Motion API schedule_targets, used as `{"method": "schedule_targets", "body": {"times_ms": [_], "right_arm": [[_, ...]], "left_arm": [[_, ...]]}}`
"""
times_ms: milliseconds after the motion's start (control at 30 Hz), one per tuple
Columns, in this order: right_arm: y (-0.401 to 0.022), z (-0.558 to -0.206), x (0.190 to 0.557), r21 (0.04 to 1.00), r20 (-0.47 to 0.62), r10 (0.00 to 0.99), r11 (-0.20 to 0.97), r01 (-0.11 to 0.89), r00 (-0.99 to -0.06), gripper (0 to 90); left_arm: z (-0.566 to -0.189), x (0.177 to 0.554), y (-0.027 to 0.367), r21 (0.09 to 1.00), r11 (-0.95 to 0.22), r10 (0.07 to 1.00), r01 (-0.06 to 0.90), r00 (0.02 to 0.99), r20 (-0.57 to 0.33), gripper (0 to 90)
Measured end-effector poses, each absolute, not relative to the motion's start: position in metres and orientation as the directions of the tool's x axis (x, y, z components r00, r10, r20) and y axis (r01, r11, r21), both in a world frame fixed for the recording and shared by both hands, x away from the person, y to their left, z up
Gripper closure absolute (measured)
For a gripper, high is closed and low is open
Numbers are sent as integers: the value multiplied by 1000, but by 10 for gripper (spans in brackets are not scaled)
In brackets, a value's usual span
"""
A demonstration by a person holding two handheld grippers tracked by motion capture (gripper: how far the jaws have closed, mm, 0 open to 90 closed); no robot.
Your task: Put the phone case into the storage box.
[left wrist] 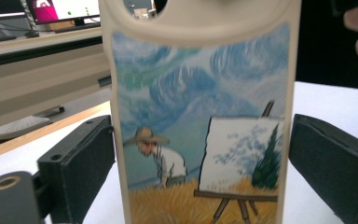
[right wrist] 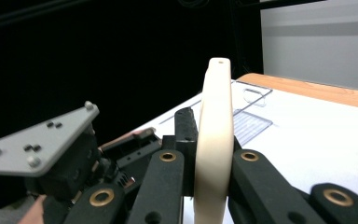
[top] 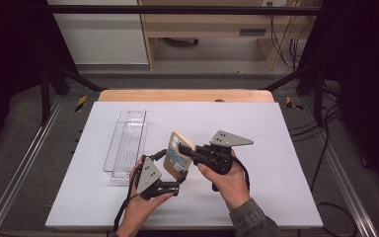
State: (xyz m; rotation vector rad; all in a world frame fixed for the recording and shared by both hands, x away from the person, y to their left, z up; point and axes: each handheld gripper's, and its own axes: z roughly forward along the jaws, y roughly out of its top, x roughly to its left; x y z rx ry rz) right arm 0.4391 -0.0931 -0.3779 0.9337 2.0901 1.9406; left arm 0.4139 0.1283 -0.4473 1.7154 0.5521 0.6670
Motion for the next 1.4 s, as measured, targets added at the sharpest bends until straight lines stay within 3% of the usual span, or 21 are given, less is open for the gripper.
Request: {"method": "schedule_targets", "body": {"times_ms": [933,1400], "right_arm": [[-69,-398,430,941,207,519,125,313,-830,852],[-68,-401,430,938,211,520,129,321,-828,851]], "left_arm": [[-446,417,130,985,-166,667,56,741,71,26],[-446,417,130,984,-167,668,64,742,65,76]]}}
